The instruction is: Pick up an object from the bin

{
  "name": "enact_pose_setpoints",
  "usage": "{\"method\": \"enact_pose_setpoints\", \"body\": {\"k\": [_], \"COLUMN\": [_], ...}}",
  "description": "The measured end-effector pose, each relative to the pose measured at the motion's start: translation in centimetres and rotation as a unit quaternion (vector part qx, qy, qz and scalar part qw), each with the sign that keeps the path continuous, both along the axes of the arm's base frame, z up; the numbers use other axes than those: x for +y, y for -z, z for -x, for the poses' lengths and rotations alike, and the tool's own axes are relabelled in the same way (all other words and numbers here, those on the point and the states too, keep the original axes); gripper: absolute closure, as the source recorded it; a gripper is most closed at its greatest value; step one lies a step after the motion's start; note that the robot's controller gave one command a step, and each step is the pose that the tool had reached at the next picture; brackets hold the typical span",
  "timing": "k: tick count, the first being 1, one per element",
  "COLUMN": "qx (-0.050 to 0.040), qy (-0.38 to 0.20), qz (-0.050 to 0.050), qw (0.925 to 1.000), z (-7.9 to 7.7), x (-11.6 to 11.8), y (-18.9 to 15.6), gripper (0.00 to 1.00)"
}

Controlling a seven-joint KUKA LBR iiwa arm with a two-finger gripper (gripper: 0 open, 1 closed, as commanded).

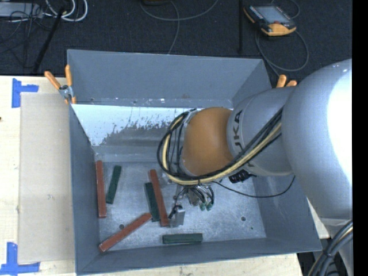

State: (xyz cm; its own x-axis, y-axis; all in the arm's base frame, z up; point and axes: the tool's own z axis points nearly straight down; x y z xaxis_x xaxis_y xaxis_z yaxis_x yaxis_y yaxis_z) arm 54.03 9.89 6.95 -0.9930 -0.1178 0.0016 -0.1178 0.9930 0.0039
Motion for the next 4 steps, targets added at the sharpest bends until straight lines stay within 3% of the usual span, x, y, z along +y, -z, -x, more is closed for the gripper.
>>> {"method": "enact_pose_setpoints", "body": {"k": [1,2,3,4], "qx": [0.0002,-0.0011,-0.0079,-0.002], "qy": [-0.075,-0.195,-0.199,-0.385], "qz": [0.001,0.002,-0.001,0.001], "qw": [0.9972,0.9807,0.98,0.9229], "z": [2.7,3.8,-1.0,-4.8], "x": [6.1,1.4,10.0,10.4], "y": [-1.2,0.0,-9.7,0.1], "gripper": [0.0,0.0,0.0,0.0]}}
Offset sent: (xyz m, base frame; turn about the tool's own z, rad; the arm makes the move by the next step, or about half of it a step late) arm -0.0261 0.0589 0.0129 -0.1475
